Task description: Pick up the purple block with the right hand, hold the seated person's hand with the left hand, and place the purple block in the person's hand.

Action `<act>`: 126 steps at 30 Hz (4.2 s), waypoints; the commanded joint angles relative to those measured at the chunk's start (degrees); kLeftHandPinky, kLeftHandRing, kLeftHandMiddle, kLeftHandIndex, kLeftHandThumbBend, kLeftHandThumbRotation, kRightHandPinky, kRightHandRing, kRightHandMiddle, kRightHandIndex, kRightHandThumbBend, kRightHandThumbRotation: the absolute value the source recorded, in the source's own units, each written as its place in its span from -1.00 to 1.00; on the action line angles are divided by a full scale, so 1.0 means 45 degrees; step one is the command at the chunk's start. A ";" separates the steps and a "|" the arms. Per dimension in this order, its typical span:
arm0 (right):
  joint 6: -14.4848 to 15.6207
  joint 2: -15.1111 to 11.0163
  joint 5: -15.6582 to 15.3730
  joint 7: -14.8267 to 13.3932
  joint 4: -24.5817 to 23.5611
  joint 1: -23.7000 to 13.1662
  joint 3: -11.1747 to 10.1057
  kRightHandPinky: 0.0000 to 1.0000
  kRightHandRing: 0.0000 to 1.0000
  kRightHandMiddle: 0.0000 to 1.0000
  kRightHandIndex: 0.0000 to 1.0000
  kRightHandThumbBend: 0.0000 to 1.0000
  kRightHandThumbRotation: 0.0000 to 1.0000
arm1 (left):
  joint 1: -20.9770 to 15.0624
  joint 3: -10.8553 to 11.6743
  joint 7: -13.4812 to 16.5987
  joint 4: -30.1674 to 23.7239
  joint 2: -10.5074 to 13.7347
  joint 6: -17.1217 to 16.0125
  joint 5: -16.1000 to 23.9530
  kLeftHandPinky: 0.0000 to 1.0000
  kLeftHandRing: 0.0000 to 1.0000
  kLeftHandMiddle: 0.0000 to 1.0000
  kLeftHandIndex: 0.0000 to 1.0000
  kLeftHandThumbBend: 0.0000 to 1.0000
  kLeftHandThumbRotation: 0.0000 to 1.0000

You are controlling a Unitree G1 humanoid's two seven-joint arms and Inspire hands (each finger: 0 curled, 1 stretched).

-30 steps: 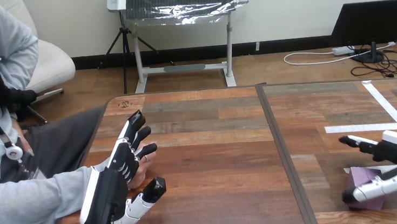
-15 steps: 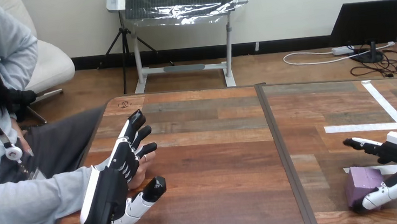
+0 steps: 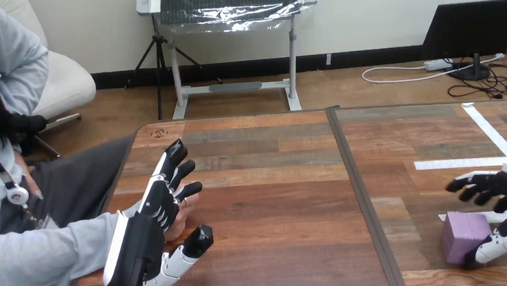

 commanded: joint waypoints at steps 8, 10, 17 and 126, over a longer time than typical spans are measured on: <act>0.0213 0.0498 -0.0255 -0.1302 0.0786 -0.0518 0.0038 0.13 0.17 0.25 0.27 0.83 -1.00 | -0.0724 0.0170 0.0093 -0.0199 0.0073 -0.0124 -0.0109 0.60 0.82 0.90 0.88 1.00 0.47; 0.0238 0.0533 -0.0238 -0.1343 0.0884 -0.0555 0.0048 0.10 0.12 0.21 0.22 0.81 -1.00 | -0.0709 0.0167 0.0062 -0.0202 0.0085 -0.0137 -0.0143 0.60 0.82 0.90 0.88 1.00 0.47; 0.0351 0.0658 -0.0332 -0.1753 0.1164 -0.0646 0.0138 0.03 -0.01 0.07 0.05 0.73 -1.00 | -0.0697 0.0181 0.0050 -0.0206 0.0113 -0.0176 -0.0166 0.60 0.82 0.89 0.88 1.00 0.47; -0.0169 0.3064 0.3024 -0.1977 -0.1998 -0.0765 -0.1408 -0.14 -0.11 -0.05 -0.05 0.62 -1.00 | -0.0169 -0.0322 1.0961 -0.2661 0.1427 0.2798 0.9967 0.97 0.96 0.95 0.93 1.00 0.06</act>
